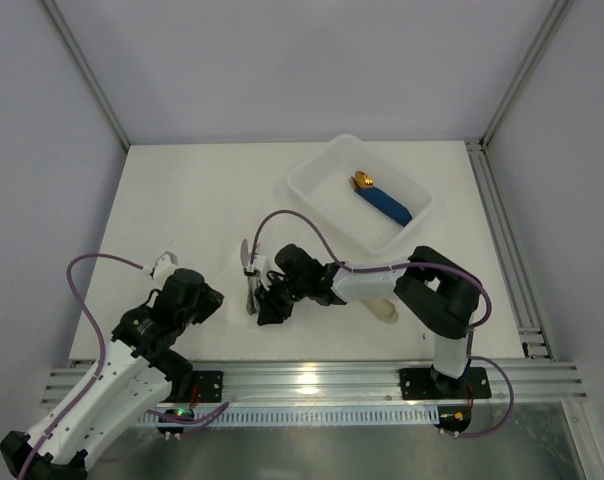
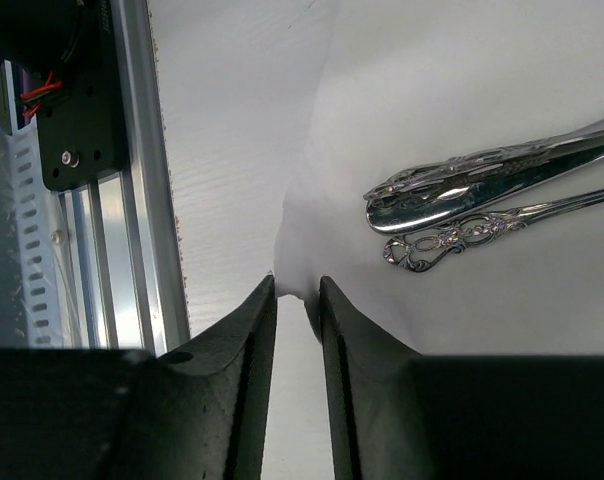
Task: Place the utensils on the paper napkin and roll it up
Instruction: Roll the napkin at the center of the board.
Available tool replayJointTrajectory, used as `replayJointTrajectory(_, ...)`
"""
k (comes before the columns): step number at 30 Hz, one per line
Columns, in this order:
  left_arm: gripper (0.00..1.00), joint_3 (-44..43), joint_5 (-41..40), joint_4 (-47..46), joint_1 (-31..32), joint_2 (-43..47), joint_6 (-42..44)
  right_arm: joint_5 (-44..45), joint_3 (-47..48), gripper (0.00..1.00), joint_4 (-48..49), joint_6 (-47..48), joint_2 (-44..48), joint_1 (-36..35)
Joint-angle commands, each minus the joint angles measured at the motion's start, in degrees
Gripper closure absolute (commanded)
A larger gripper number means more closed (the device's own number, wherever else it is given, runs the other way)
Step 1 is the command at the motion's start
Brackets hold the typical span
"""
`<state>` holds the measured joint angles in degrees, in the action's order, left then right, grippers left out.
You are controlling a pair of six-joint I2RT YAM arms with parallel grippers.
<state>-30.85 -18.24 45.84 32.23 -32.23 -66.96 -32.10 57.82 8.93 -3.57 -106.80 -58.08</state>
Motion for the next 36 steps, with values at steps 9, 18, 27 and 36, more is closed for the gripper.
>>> replayJointTrajectory(9, 0.89, -1.0, 1.7, -0.8, 0.1, -1.2, 2.9, 3.2, 3.2, 0.90, 2.3, -1.9, 0.8, -0.5)
replayJointTrajectory(18, 0.98, -0.1, 5.3, -4.7, 0.1, -5.4, 5.0, 8.6, 5.9, 0.96, 1.0, -3.3, 0.1, -0.2)
replayJointTrajectory(27, 1.00, 0.4, 7.0, -7.0, 0.1, -7.1, 5.7, 9.1, 7.9, 0.96, 0.0, -3.7, -2.4, 1.7)
replayJointTrajectory(36, 1.00, 1.0, 10.9, -10.8, 0.1, -11.1, 6.8, 8.7, 7.8, 0.96, 1.4, -4.5, -3.9, 3.7)
